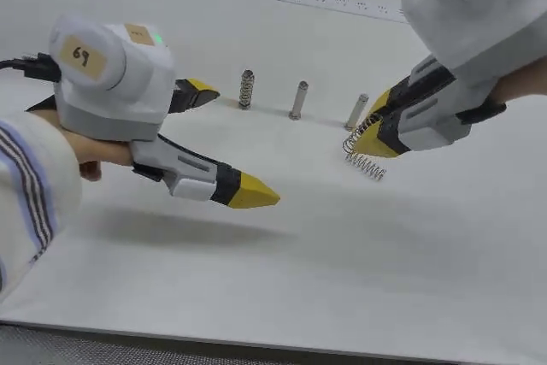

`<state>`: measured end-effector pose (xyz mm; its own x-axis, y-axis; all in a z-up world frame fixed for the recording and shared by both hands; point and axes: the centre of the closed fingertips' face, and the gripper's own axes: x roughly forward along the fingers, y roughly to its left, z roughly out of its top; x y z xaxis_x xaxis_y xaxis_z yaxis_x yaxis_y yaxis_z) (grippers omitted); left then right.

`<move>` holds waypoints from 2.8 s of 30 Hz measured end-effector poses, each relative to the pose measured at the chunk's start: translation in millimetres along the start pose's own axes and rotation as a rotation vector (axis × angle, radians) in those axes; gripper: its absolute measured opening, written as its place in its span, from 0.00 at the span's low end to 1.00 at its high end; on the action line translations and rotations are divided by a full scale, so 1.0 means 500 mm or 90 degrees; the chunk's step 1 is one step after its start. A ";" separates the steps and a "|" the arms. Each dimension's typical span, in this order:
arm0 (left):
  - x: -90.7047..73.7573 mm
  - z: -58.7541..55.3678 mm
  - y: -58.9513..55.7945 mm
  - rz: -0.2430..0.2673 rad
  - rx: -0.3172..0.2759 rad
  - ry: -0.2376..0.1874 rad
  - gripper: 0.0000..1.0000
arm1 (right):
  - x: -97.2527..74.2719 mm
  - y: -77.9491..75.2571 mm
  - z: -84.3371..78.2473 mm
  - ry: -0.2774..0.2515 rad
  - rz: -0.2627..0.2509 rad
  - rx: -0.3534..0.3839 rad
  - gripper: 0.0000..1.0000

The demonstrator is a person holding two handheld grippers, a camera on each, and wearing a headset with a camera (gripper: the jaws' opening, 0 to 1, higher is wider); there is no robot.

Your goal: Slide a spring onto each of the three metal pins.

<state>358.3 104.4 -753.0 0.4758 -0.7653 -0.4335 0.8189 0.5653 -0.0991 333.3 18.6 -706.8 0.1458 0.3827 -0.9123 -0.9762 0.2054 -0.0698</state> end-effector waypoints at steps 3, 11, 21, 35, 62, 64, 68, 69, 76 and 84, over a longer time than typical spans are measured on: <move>-0.001 -0.001 -0.004 -0.006 -0.003 -0.001 0.98 | 0.002 -0.016 0.000 0.017 -0.005 -0.024 0.08; -0.001 -0.006 -0.011 -0.011 -0.005 0.003 0.98 | -0.004 -0.065 0.026 0.030 -0.013 -0.041 0.08; -0.008 -0.004 -0.004 -0.001 -0.031 0.002 0.98 | -0.003 -0.128 0.067 0.039 -0.030 -0.069 0.08; -0.014 -0.001 -0.006 0.005 -0.030 0.006 0.98 | 0.046 -0.177 0.105 0.053 -0.004 -0.087 0.08; -0.011 -0.003 0.003 0.002 -0.043 0.005 0.92 | 0.132 -0.208 0.098 0.093 0.036 -0.085 0.08; -0.011 -0.003 0.004 0.004 -0.042 0.005 0.92 | 0.136 -0.209 0.095 0.096 0.038 -0.086 0.08; -0.014 -0.005 0.009 0.008 -0.043 0.006 0.92 | 0.146 -0.203 0.091 0.097 0.058 -0.078 0.08; -0.014 -0.006 0.010 0.008 -0.043 0.007 0.92 | 0.146 -0.204 0.093 0.095 0.054 -0.080 0.08; -0.018 -0.011 0.013 0.010 -0.049 0.008 0.91 | 0.169 -0.190 0.079 0.118 0.066 -0.089 0.08; -0.020 -0.016 0.013 0.012 -0.056 0.011 0.91 | 0.194 -0.183 0.072 0.130 0.073 -0.082 0.08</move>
<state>356.5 118.1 -756.6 0.4843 -0.7491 -0.4519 0.7782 0.6049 -0.1687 442.5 69.2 -774.5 0.0106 0.2039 -0.9789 -0.9988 0.0493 -0.0005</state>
